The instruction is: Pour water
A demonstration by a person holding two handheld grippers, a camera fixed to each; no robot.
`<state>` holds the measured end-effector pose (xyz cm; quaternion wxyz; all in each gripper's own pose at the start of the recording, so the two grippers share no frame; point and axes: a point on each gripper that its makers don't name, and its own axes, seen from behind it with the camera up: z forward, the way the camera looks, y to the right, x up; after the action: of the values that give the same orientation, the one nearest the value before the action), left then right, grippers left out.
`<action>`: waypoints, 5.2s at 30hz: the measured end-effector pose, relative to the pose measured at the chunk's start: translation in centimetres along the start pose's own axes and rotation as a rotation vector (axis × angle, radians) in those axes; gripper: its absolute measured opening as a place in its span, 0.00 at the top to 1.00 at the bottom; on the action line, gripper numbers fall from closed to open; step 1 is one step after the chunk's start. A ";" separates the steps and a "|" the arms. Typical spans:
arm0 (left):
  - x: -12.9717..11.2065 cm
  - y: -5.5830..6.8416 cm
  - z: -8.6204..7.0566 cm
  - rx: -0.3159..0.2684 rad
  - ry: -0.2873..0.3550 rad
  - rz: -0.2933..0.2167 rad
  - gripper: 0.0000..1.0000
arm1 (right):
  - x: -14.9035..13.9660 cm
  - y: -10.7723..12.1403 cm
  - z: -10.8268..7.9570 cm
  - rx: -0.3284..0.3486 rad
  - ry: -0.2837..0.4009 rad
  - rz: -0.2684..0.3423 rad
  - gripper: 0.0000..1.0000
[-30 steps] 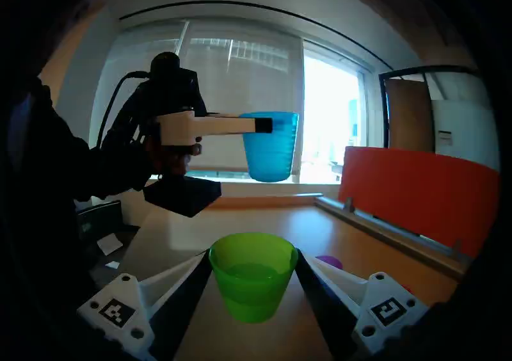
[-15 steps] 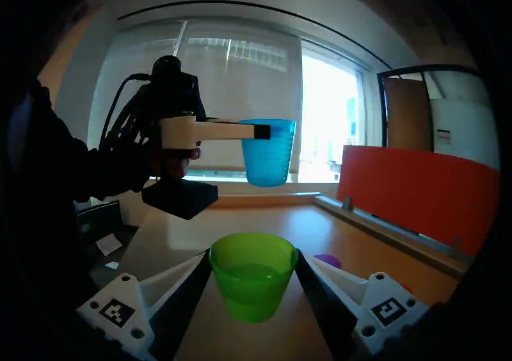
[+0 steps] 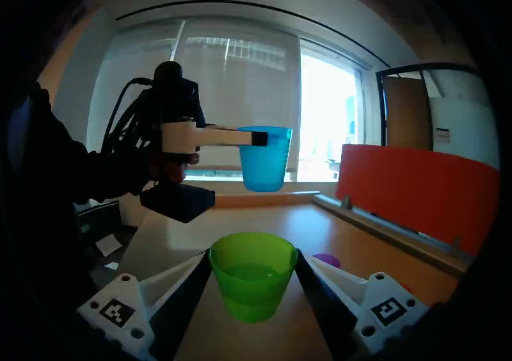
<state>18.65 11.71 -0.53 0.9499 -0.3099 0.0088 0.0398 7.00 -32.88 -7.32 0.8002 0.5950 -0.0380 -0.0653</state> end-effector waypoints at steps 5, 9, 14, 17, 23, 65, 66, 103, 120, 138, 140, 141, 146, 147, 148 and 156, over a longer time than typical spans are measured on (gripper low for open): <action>-1.2 -0.2 -0.1 0.003 -0.025 0.023 0.12 | -0.3 0.1 -0.3 -0.001 -0.013 0.002 0.07; -2.2 -0.1 -0.2 0.001 -0.036 0.025 0.12 | -0.6 0.2 -0.6 -0.006 -0.023 0.003 0.07; -3.3 -0.2 -0.3 -0.003 -0.047 0.008 0.12 | -1.0 0.5 -1.0 -0.012 -0.031 0.008 0.07; -4.2 -0.5 -0.5 0.004 -0.058 0.003 0.12 | -1.3 0.5 -1.2 -0.016 -0.038 0.012 0.07; -5.7 -1.3 -0.9 0.024 -0.078 0.005 0.12 | -1.9 0.6 -1.7 -0.020 -0.056 0.013 0.07; -17.2 1.7 0.0 -0.057 -0.292 0.005 0.11 | -7.9 1.5 -4.9 -0.044 -0.204 0.047 0.07; -17.4 1.8 0.1 -0.059 -0.297 0.006 0.11 | -8.1 1.5 -4.9 -0.044 -0.208 0.048 0.06; -23.3 5.6 2.0 -0.157 -0.397 0.006 0.11 | -13.8 2.6 -6.1 -0.064 -0.352 0.122 0.06; -24.4 6.8 2.5 -0.188 -0.415 0.017 0.11 | -15.3 2.7 -6.3 -0.067 -0.388 0.126 0.06; -25.1 7.2 2.1 -0.200 -0.451 0.026 0.11 | -16.0 2.7 -6.6 -0.071 -0.406 0.128 0.05; -25.2 7.2 2.1 -0.200 -0.455 0.030 0.11 | -16.1 2.7 -6.7 -0.074 -0.408 0.128 0.05; -25.2 7.2 2.1 -0.201 -0.457 0.032 0.11 | -16.1 2.7 -6.7 -0.074 -0.408 0.129 0.05; -25.2 7.2 2.0 -0.207 -0.473 0.041 0.11 | -16.0 2.7 -6.8 -0.078 -0.410 0.129 0.03; -25.2 7.3 2.0 -0.209 -0.476 0.044 0.11 | -16.0 2.7 -6.8 -0.078 -0.410 0.129 0.02; -25.2 7.3 1.9 -0.211 -0.480 0.047 0.11 | -16.0 2.6 -6.8 -0.077 -0.410 0.130 0.01; -25.6 7.5 1.5 -0.217 -0.508 0.070 0.10 | -16.3 2.5 -7.0 -0.085 -0.409 0.139 0.00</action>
<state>-7.53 16.79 -2.67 0.8808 -0.3895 -0.2234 0.1499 -7.99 -23.14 -6.63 0.8028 0.5309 -0.2377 -0.1307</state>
